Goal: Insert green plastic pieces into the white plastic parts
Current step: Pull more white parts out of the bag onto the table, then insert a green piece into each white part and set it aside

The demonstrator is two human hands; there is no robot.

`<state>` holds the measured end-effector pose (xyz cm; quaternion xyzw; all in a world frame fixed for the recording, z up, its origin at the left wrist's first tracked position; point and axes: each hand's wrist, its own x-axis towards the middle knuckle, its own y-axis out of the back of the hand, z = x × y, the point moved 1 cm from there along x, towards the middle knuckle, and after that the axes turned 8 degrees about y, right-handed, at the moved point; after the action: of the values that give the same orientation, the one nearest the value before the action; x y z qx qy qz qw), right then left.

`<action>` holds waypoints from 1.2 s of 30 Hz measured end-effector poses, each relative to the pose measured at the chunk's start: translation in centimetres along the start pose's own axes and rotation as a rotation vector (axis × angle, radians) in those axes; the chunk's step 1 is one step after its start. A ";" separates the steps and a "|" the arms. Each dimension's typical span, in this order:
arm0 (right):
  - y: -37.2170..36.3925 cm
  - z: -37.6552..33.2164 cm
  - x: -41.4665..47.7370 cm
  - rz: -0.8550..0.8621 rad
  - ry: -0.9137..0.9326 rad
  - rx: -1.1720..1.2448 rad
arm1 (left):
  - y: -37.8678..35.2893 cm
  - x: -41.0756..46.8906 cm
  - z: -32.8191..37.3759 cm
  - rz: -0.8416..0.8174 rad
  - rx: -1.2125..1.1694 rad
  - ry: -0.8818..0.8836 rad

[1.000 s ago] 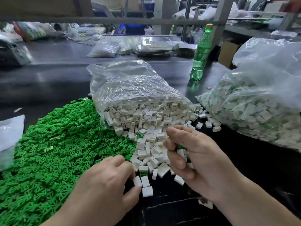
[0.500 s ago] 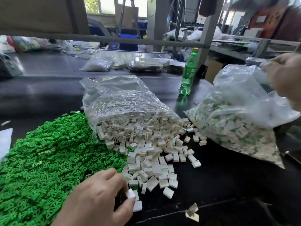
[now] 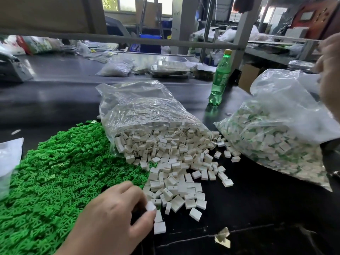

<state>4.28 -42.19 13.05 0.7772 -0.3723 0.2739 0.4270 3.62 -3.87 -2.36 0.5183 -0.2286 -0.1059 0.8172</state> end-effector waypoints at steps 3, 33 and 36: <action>-2.1 -5.0 -4.8 -0.135 0.017 0.215 | 0.1 -0.1 -0.1 0.086 -0.061 0.055; -13.2 -9.3 -19.1 -0.900 -0.545 1.085 | -0.2 0.3 -1.4 -0.034 0.277 0.237; -13.3 -9.4 -19.2 -0.912 -0.546 1.098 | -0.1 0.1 -1.6 -0.024 0.139 0.244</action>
<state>3.09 -22.62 -2.82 0.9948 0.0827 0.0146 -0.0571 4.48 -2.64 -3.03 0.5855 -0.1280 -0.0356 0.7997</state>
